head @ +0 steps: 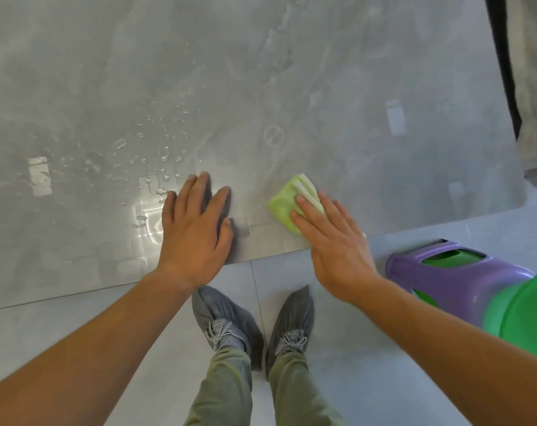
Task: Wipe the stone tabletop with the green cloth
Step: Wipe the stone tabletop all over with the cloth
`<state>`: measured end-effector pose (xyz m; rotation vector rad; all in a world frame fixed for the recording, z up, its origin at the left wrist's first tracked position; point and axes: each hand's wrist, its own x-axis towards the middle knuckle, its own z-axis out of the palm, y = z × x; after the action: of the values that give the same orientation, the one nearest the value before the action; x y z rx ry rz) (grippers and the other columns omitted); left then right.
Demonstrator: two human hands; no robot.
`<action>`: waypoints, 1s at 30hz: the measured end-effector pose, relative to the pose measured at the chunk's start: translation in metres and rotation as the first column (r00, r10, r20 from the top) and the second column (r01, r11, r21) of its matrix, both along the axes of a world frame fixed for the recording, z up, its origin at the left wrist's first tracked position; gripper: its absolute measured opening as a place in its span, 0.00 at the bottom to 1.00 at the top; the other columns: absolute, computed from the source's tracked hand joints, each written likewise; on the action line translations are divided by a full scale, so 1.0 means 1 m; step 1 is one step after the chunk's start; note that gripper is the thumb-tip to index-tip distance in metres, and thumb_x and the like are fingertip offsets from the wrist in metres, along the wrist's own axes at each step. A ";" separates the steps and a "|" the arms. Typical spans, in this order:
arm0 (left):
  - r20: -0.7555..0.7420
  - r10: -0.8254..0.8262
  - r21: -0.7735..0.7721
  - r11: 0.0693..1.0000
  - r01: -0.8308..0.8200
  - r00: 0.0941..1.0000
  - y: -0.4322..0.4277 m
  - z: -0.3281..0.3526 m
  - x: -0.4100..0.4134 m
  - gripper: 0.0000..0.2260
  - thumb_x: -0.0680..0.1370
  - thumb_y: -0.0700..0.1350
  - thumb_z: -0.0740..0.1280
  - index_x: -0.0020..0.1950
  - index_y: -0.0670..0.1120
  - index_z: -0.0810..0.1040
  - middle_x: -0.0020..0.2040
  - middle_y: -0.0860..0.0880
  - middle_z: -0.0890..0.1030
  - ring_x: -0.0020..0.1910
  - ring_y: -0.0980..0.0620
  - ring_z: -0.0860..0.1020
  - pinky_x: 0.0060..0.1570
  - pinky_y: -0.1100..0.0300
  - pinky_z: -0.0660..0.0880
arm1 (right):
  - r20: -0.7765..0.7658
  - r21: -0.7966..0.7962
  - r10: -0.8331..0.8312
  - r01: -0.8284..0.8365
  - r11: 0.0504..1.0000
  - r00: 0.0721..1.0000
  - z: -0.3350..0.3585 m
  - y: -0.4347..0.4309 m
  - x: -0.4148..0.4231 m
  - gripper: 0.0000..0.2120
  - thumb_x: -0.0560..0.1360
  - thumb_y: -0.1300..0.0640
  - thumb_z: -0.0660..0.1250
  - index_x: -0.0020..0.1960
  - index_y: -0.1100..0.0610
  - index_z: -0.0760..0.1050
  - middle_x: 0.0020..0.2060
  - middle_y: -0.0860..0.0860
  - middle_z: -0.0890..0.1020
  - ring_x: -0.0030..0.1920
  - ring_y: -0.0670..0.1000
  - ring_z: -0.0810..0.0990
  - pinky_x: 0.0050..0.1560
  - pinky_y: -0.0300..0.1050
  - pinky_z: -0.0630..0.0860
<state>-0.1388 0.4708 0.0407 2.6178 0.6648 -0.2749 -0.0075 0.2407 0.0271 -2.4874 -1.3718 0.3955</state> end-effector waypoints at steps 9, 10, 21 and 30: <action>0.037 0.035 0.030 0.999 -0.036 0.999 0.047 0.002 -0.008 0.21 0.81 0.53 0.51 0.73 0.51 0.65 0.80 0.42 0.57 0.80 0.42 0.51 0.75 0.43 0.51 | 0.020 -0.040 -0.402 0.402 0.915 0.916 -0.001 0.082 -0.005 0.36 0.71 0.67 0.60 0.77 0.51 0.62 0.79 0.49 0.59 0.79 0.61 0.53 0.78 0.58 0.53; 0.023 0.047 0.038 0.998 -0.048 0.999 0.052 0.003 -0.008 0.21 0.80 0.52 0.51 0.73 0.51 0.65 0.80 0.42 0.57 0.80 0.42 0.51 0.75 0.43 0.49 | 0.012 -0.024 -0.266 0.267 0.963 0.964 -0.002 0.088 -0.029 0.36 0.70 0.67 0.60 0.77 0.51 0.62 0.79 0.50 0.59 0.79 0.62 0.54 0.77 0.59 0.54; -0.008 0.038 0.046 0.998 -0.037 0.999 0.102 0.003 -0.005 0.25 0.80 0.52 0.51 0.77 0.48 0.62 0.81 0.40 0.53 0.80 0.40 0.48 0.78 0.43 0.46 | -0.074 -0.008 -0.263 0.263 0.965 0.962 0.004 0.137 0.047 0.31 0.73 0.68 0.59 0.76 0.53 0.65 0.78 0.50 0.60 0.79 0.60 0.56 0.77 0.60 0.54; -0.065 0.022 0.093 0.996 -0.016 0.998 0.155 0.017 0.006 0.24 0.79 0.56 0.50 0.73 0.49 0.67 0.76 0.42 0.62 0.75 0.41 0.59 0.72 0.44 0.55 | -0.019 -0.050 0.084 -0.085 0.995 0.996 0.002 0.143 0.039 0.32 0.73 0.64 0.58 0.76 0.52 0.65 0.78 0.48 0.59 0.79 0.57 0.56 0.77 0.60 0.55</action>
<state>-0.1328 0.6257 0.0578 2.6986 0.7413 -0.3341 0.0315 0.3833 0.0293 -2.4663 -1.4822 0.4743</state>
